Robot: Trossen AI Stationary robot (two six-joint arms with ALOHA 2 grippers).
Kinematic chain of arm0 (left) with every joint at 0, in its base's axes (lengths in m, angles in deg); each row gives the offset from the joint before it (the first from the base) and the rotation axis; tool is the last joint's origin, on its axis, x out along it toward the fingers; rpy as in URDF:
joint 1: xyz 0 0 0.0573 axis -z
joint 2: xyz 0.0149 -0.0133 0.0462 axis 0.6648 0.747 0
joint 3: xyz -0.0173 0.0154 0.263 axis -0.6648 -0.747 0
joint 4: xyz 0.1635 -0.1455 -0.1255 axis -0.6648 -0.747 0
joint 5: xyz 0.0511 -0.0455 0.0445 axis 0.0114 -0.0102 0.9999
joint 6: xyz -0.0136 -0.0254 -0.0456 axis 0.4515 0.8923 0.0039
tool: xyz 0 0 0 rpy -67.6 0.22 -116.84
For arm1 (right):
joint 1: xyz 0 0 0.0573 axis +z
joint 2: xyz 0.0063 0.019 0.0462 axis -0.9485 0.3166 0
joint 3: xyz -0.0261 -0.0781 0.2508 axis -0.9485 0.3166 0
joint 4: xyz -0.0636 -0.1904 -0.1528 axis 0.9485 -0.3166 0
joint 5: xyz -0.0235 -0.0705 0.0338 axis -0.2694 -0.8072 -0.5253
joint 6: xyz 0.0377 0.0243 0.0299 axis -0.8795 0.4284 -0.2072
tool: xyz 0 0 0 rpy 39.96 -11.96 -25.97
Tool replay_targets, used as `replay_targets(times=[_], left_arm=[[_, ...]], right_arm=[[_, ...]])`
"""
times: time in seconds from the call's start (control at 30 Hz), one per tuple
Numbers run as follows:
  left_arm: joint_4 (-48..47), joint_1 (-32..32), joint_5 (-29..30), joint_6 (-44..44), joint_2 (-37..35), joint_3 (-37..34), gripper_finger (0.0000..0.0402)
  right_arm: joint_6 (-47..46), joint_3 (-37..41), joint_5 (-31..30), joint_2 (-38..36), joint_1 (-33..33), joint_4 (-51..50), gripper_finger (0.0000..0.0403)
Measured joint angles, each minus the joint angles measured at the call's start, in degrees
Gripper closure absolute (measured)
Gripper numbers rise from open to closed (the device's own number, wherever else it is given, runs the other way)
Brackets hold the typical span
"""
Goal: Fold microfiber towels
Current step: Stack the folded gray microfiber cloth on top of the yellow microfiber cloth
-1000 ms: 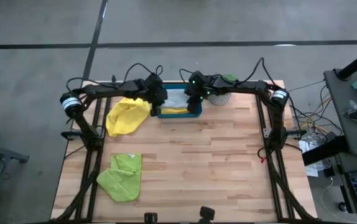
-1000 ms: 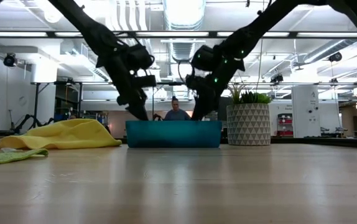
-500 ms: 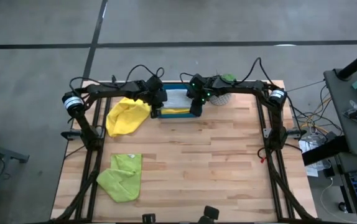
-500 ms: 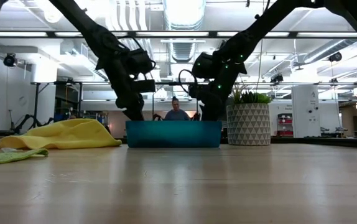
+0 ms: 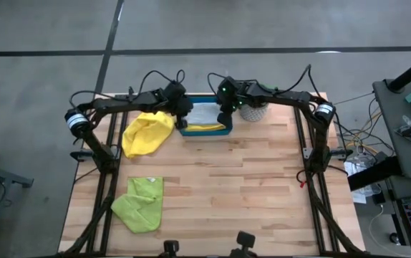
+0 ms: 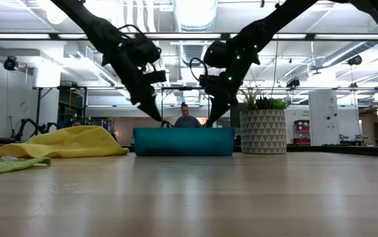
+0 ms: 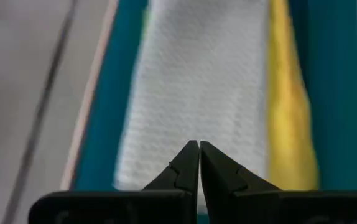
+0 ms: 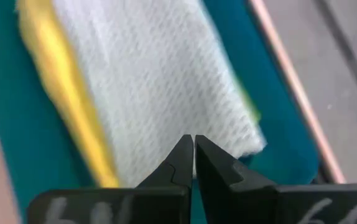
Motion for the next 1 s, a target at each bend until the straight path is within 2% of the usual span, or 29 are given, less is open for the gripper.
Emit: replay_targets(times=[0.2,0.53,1.0], left_arm=[[6.05,-1.19,2.44,-1.18,3.39,-0.07,0.0401],[5.68,-1.62,5.85,-1.11,7.02,-0.09,0.0401],[5.82,-1.62,5.90,0.39,7.13,-0.09,0.0401]], right_arm=[[0.17,0.00,-0.63,1.87,-0.57,5.31,0.0394],[0.55,0.02,-1.25,3.67,-1.93,6.68,0.0394],[1.47,0.79,-1.20,3.69,-2.97,6.42,0.0394]])
